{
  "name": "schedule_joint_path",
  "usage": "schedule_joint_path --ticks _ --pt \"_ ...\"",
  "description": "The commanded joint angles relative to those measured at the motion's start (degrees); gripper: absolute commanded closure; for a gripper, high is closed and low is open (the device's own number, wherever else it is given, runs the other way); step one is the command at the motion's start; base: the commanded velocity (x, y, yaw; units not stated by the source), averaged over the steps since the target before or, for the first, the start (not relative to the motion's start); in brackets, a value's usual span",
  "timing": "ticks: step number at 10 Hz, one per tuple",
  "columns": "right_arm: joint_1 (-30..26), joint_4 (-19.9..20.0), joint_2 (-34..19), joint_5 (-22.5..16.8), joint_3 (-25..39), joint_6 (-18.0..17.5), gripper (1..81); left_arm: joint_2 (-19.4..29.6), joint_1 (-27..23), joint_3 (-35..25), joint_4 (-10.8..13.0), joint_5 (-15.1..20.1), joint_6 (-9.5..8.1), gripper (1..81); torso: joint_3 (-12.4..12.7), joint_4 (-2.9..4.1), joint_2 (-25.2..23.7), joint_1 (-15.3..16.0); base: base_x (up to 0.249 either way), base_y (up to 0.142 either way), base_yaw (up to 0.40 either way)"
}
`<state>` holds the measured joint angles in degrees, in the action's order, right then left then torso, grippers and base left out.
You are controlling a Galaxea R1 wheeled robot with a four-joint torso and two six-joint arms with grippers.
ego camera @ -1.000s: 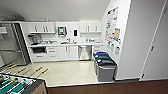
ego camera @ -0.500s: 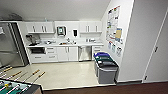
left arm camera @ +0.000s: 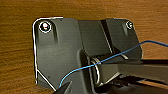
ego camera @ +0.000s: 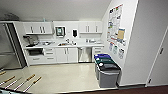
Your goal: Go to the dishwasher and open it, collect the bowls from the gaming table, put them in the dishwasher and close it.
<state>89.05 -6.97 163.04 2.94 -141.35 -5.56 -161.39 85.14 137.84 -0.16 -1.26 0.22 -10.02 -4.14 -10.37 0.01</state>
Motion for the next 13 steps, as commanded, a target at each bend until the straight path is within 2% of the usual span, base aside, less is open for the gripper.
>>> schedule_joint_path --ticks 1,13 --pt "-3.22 0.91 -0.76 -2.94 -0.23 -0.07 1.0 0.89 -3.35 -0.37 0.16 2.93 0.48 1.0 0.00 0.00 0.00 0.00 0.243 0.000 0.000" --pt "-3.57 0.64 -0.58 -2.32 0.03 -0.07 1.0 0.97 -3.53 -0.29 0.24 2.84 0.48 1.0 0.00 0.00 0.00 0.05 0.244 0.000 0.000"
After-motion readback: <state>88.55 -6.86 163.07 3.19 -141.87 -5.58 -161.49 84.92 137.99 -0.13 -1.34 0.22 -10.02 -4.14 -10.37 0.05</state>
